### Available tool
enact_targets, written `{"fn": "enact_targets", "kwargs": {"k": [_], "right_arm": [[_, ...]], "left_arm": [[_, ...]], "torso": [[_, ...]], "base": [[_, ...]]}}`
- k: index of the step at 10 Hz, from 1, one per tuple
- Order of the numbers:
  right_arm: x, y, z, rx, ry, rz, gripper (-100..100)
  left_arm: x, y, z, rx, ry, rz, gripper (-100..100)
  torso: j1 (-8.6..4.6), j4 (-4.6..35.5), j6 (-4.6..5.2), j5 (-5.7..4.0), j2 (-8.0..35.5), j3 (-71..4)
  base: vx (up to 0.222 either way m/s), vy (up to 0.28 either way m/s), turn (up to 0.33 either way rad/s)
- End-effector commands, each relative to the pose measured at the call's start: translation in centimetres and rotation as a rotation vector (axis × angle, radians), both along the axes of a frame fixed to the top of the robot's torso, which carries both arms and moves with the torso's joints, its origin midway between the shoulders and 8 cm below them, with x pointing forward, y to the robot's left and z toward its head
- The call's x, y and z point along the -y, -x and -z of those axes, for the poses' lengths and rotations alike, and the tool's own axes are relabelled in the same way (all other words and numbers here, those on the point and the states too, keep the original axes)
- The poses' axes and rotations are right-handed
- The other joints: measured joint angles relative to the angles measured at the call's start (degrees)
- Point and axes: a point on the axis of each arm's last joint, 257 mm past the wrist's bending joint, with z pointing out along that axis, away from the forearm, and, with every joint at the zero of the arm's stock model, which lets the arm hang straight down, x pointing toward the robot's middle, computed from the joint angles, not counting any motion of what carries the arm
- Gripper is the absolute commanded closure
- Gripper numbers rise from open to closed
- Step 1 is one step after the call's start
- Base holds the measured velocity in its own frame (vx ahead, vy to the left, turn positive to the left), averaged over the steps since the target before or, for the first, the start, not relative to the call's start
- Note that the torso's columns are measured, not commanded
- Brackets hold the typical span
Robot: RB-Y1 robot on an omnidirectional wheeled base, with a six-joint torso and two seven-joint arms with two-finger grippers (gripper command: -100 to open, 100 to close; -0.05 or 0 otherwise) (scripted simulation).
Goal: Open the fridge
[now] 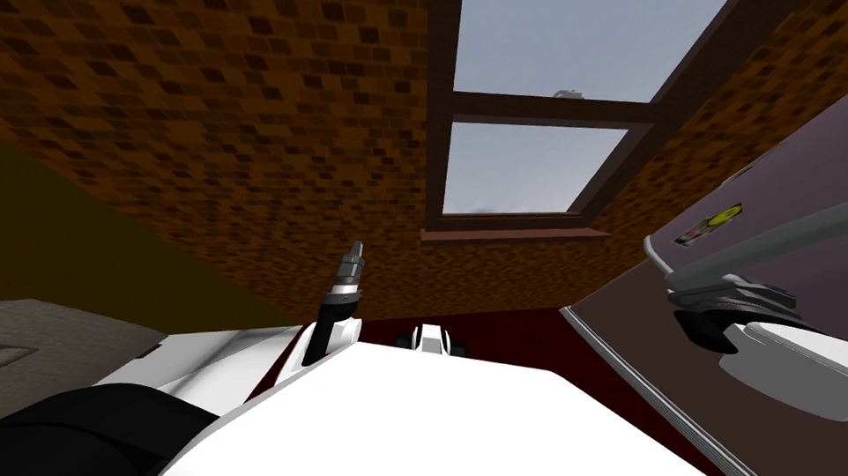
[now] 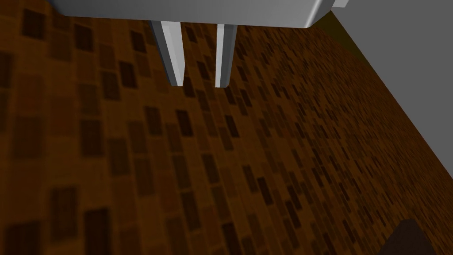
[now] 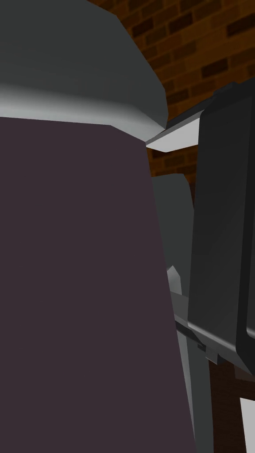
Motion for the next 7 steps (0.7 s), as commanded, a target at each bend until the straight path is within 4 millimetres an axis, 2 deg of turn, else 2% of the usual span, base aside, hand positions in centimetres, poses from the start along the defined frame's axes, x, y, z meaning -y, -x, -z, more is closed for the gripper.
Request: {"fn": "enact_targets", "kwargs": {"k": [1, 2, 4, 6, 7], "right_arm": [[0.8, -0.6, -2.8, 0.011, 0.024, -0.009, -100], [1.0, -0.9, -4.0, 0.012, 0.031, -0.016, -100], [1.0, -0.9, -4.0, 0.012, 0.031, -0.016, -100], [1.3, -1.4, -6.2, 0.014, 0.043, -0.031, -100], [1.3, -1.4, -6.3, 0.014, 0.045, -0.032, -100]], "left_arm": [[0.0, 0.0, 0.0, 0.0, 0.0, 0.0, 0], [0.0, 0.0, 0.0, 0.0, 0.0, 0.0, 0], [0.0, 0.0, 0.0, 0.0, 0.0, 0.0, 0], [0.0, 0.0, 0.0, 0.0, 0.0, 0.0, 0], [0.0, 0.0, 0.0, 0.0, 0.0, 0.0, 0]], "torso": [[0.22, 0.07, 0.0, 0.22, 0.05, -0.01], [0.31, 0.12, -0.1, 0.33, 0.16, 0.05], [0.44, 0.21, -0.09, 0.53, 0.25, 0.07], [0.76, 0.17, 0.01, 0.47, 0.32, 0.15], [0.92, 0.25, 0.09, 0.53, 0.45, 0.26]], "base": [[0.02, 0.052, -0.041], [0.011, 0.061, -0.049], [0.01, 0.027, -0.011], [0.026, 0.028, -0.041], [0.025, 0.051, -0.032]]}}
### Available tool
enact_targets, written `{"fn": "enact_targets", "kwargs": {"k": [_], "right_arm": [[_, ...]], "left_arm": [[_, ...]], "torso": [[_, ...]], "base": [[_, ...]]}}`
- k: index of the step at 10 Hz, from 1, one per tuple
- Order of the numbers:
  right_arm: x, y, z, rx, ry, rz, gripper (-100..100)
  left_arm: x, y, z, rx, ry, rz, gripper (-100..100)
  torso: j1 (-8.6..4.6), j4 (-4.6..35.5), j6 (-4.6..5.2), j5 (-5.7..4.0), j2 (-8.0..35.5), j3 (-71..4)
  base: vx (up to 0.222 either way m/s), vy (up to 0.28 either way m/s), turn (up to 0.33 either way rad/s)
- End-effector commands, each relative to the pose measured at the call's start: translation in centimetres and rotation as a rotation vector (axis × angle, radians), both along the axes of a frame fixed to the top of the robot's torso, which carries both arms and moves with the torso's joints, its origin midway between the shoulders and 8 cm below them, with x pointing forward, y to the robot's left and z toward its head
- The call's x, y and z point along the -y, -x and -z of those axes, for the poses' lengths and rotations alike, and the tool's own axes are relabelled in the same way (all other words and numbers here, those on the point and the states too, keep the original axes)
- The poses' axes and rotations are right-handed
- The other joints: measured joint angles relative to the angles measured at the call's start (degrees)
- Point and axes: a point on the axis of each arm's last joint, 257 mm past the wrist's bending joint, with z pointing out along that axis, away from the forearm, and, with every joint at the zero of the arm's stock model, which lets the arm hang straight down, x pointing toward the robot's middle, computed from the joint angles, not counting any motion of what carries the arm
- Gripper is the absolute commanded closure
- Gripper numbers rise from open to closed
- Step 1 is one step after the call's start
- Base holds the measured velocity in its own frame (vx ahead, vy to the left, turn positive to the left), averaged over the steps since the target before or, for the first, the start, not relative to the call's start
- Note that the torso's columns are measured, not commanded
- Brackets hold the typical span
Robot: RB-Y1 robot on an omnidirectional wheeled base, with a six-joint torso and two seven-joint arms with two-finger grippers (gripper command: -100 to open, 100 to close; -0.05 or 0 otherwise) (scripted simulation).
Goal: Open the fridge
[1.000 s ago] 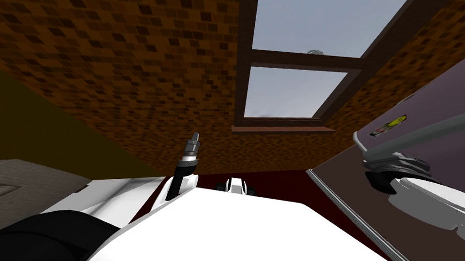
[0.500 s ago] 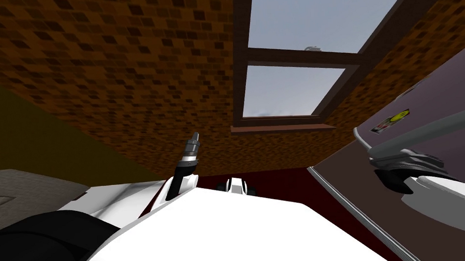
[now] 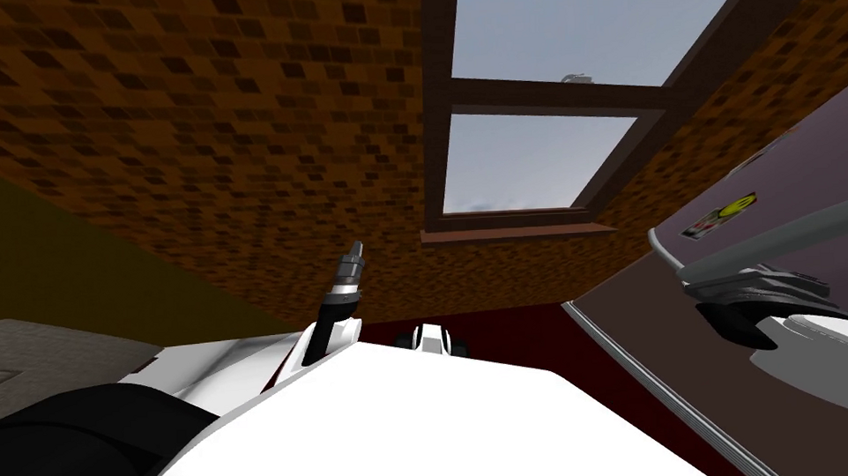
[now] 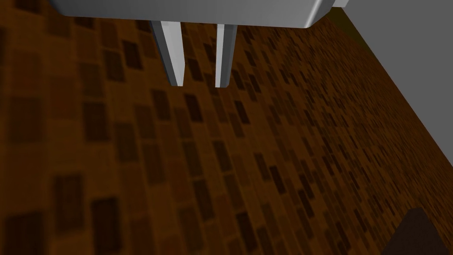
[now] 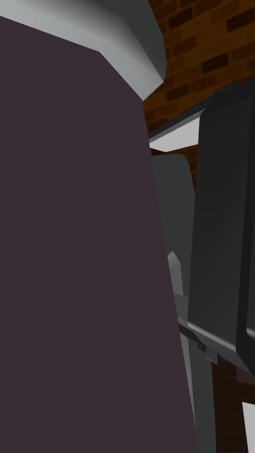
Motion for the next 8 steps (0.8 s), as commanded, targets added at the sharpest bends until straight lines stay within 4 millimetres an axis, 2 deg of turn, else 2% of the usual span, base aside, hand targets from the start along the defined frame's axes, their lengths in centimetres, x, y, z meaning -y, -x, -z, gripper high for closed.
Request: {"fn": "enact_targets", "kwargs": {"k": [1, 2, 3, 8], "right_arm": [[0.4, -0.7, -2.5, 0.015, 0.022, -0.008, -100], [0.2, -0.2, -0.5, 0.001, 0.001, -0.002, -100], [0.3, -0.2, -0.3, 0.0, -0.003, 0.0, 0], [0.4, 0.1, 0.0, 0.005, -0.013, 0.007, 0]], "left_arm": [[0.0, 0.0, 0.0, 0.0, 0.0, 0.0, 0], [0.0, 0.0, 0.0, 0.0, 0.0, 0.0, 0], [0.0, 0.0, 0.0, 0.0, 0.0, 0.0, 0], [0.0, 0.0, 0.0, 0.0, 0.0, 0.0, 0]], "torso": [[0.11, 0.03, 0.0, 0.08, 0.15, 0.06], [0.08, 0.07, -0.08, 0.19, 0.19, 0.04], [0.18, -0.01, 0.07, -0.04, 0.26, 0.16], [0.21, -0.06, 0.31, -0.42, 0.46, 0.42]], "base": [[0.007, 0.031, -0.019], [-0.005, 0.013, -0.016], [-0.004, 0.005, -0.014], [0.0, 0.0, 0.0]]}}
